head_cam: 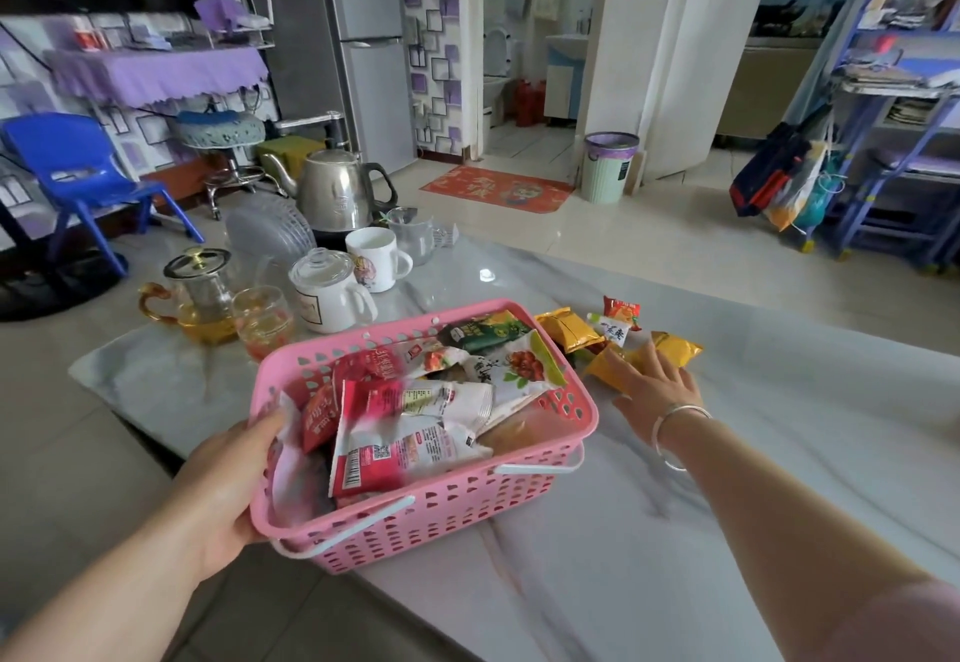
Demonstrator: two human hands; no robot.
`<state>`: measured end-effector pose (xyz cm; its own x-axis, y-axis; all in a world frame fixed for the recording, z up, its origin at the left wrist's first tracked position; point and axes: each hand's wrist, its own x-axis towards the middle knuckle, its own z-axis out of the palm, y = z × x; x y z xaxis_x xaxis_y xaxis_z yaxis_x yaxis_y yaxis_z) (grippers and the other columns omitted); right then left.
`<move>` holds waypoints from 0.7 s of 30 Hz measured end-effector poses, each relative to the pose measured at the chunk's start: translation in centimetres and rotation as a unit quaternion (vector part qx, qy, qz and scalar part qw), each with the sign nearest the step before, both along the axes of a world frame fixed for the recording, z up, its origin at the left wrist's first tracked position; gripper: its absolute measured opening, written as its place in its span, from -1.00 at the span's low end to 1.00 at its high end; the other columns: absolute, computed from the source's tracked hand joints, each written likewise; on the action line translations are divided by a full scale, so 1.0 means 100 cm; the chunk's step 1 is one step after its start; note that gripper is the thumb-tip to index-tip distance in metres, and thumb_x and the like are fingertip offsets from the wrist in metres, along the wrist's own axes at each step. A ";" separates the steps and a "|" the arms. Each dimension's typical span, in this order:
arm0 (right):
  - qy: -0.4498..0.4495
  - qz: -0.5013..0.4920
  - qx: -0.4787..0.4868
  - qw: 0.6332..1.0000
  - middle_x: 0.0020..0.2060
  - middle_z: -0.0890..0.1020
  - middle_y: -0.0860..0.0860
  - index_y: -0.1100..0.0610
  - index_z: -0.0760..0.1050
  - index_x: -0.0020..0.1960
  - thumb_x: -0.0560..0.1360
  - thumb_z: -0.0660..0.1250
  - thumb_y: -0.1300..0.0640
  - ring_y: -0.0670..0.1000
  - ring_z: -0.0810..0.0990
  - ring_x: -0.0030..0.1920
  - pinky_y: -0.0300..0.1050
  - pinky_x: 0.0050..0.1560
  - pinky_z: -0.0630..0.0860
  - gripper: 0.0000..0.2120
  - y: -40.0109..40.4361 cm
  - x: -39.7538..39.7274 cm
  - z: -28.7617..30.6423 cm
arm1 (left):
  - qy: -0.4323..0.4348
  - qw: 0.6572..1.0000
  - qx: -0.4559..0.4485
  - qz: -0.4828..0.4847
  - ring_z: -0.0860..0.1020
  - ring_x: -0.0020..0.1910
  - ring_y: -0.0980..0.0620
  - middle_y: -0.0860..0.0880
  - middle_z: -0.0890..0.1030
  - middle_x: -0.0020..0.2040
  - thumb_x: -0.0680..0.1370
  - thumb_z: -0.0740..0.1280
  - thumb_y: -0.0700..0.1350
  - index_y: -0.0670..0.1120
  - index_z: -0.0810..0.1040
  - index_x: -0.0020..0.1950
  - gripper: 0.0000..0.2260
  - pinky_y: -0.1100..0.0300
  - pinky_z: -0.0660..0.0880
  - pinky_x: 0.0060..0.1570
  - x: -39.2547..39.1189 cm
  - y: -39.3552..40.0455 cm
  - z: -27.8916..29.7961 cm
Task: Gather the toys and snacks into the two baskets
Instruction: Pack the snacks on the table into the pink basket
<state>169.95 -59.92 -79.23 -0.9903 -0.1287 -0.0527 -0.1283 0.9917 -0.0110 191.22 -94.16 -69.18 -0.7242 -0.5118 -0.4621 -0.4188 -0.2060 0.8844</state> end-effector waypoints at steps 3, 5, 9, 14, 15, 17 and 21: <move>0.022 0.005 0.016 1.000 0.51 0.11 0.05 -0.18 -0.01 0.51 0.58 0.10 -0.14 0.12 0.06 0.51 0.01 0.47 0.03 -0.46 0.001 -0.003 -0.008 | -0.003 1.000 -0.002 -0.001 0.69 -0.07 -0.26 -0.20 0.74 -0.09 0.58 0.29 0.15 -0.13 0.59 0.17 -0.62 -0.11 0.60 -0.07 -0.002 0.000 -0.002; 0.064 0.004 0.008 0.998 0.42 0.29 0.05 -0.15 0.16 0.45 0.57 0.14 -0.10 0.13 0.22 0.43 -0.03 0.41 0.14 -0.54 0.001 0.001 -0.012 | -0.004 1.000 0.001 0.007 0.69 -0.10 -0.24 -0.18 0.74 -0.15 0.59 0.28 0.14 -0.13 0.59 0.16 -0.63 -0.05 0.59 -0.12 -0.003 0.001 -0.003; 0.096 -0.018 -0.041 0.994 0.36 0.35 0.06 -0.13 0.29 0.38 0.56 0.21 0.08 0.15 0.34 0.33 -0.05 0.29 0.28 -0.59 -0.001 0.017 -0.014 | -0.005 1.000 0.004 0.022 0.67 -0.08 -0.24 -0.20 0.73 -0.11 0.60 0.28 0.12 -0.12 0.58 0.18 -0.65 -0.11 0.59 -0.04 0.000 0.007 0.000; 0.170 -0.018 -0.177 0.969 0.13 0.51 0.12 -0.05 0.47 0.25 0.53 0.28 0.12 0.25 0.48 0.12 0.01 0.08 0.37 -0.70 0.002 0.035 0.017 | -0.009 1.000 0.003 0.015 0.67 -0.06 -0.28 -0.23 0.71 -0.05 0.62 0.24 0.12 -0.11 0.56 0.16 -0.67 -0.17 0.58 0.00 0.007 0.015 0.007; 0.188 -0.014 -0.197 0.962 0.10 0.52 0.12 -0.04 0.49 0.24 0.52 0.30 0.14 0.26 0.49 0.09 0.02 0.05 0.37 -0.70 0.002 0.038 0.029 | -0.009 1.000 0.002 0.013 0.67 -0.09 -0.27 -0.23 0.71 -0.07 0.63 0.24 0.12 -0.10 0.56 0.14 -0.69 -0.14 0.59 -0.05 0.008 0.017 0.008; 0.222 0.003 -0.234 0.947 0.07 0.53 0.14 -0.01 0.51 0.23 0.49 0.32 0.18 0.26 0.50 0.04 0.02 0.03 0.37 -0.68 0.000 0.045 0.060 | -0.005 1.000 0.004 0.007 0.66 -0.17 -0.23 -0.22 0.70 -0.12 0.64 0.23 0.07 -0.10 0.55 0.07 -0.75 -0.03 0.57 -0.19 0.013 0.021 0.011; 0.283 0.083 -0.302 0.907 0.07 0.54 0.15 0.08 0.54 0.19 0.46 0.36 0.26 0.25 0.52 0.01 0.11 0.03 0.47 -0.68 -0.026 0.072 0.130 | 0.002 1.000 0.005 -0.013 0.62 -0.28 -0.17 -0.20 0.68 -0.20 0.66 0.22 -0.09 -0.11 0.53 0.02 -0.86 0.07 0.51 -0.30 0.022 0.033 0.018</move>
